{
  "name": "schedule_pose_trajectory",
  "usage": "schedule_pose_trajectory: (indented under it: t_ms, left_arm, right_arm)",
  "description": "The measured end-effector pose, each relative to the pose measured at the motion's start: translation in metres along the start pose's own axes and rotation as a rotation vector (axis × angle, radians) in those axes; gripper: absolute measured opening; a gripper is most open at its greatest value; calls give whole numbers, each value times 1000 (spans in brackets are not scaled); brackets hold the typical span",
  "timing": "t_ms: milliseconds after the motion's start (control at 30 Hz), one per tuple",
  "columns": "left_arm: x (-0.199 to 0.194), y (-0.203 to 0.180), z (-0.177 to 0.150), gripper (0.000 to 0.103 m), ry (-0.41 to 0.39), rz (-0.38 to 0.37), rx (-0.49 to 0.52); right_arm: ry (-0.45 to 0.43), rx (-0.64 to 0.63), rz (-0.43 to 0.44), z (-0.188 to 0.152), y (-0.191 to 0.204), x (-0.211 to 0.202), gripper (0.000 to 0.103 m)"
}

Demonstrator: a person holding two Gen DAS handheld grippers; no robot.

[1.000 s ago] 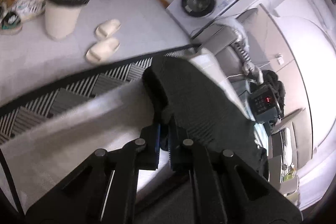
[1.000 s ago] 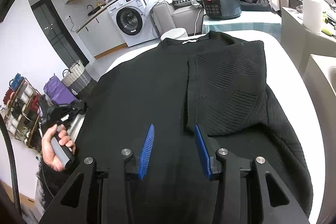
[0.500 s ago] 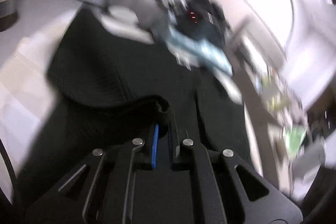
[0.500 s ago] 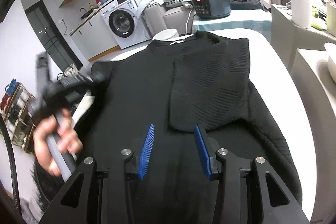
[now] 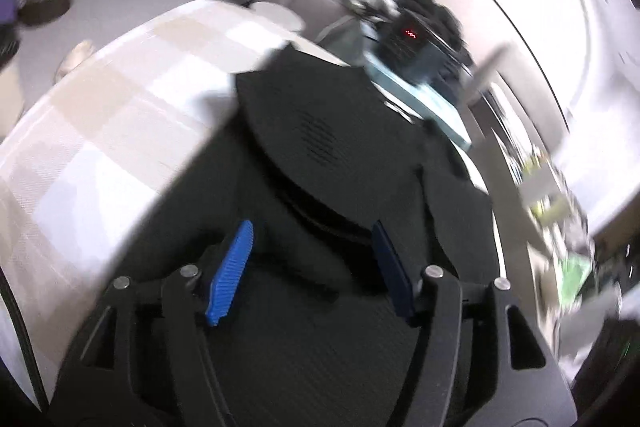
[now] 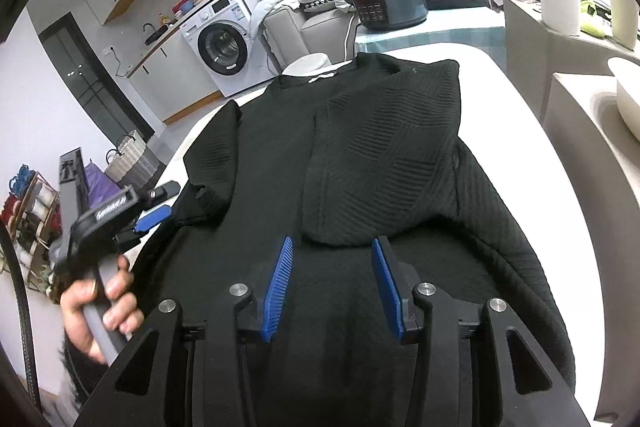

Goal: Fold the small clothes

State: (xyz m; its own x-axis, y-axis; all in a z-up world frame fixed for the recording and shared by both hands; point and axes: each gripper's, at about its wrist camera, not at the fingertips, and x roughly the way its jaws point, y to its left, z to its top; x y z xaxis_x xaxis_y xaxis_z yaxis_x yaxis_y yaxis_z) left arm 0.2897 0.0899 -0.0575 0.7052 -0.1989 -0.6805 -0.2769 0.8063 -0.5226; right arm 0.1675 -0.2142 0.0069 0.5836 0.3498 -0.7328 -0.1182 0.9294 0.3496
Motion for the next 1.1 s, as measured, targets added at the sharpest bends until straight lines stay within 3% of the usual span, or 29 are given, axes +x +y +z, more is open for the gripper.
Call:
schedule_pose_trajectory:
  t_ms: [233,267,300,333,433,567,667,767,833,900,967,1100]
  left_arm:
    - [42,29,30,58,-53,6,-112]
    - [52,29,33,54,-38,25,-117]
    - [60,27,34,39,-29,35,-114]
    - [68,24,36,35,-23,32,-103]
    - [84,-9,33,22,12,-54,-23]
    - [94,-64,12,21,105,-190,182]
    - [86,-74,4,21,99,-184,234]
    - [72,-59,10,25,83,-163,191]
    - [59,-44,12,37,50,-127,157]
    - [50,-30,15,69,9,-42,111]
    - [52,-11,23,71,-4,34,37]
    - [58,20,34,71,19,41,-79]
  right_arm:
    - [18,13,-12,-1,-2,2,43]
    - [21,13,-17,-2,-2,2,43]
    - [24,15,-19,-2,-3,3,43]
    - [31,19,-21,-3,-4,3,43]
    - [25,31,-31,-3,-5,1,43]
    - [12,37,-45,-3,-8,-5,43]
    - [0,46,-56,-3,-12,-11,43]
    - [-4,48,-58,-4,-14,-12,43]
    - [-4,47,-52,-4,-15,-12,43]
    - [-3,51,-41,-5,-15,-10,43]
    - [-2,52,-38,-7,-15,-9,43]
    - [9,59,-39,-9,-18,-9,43]
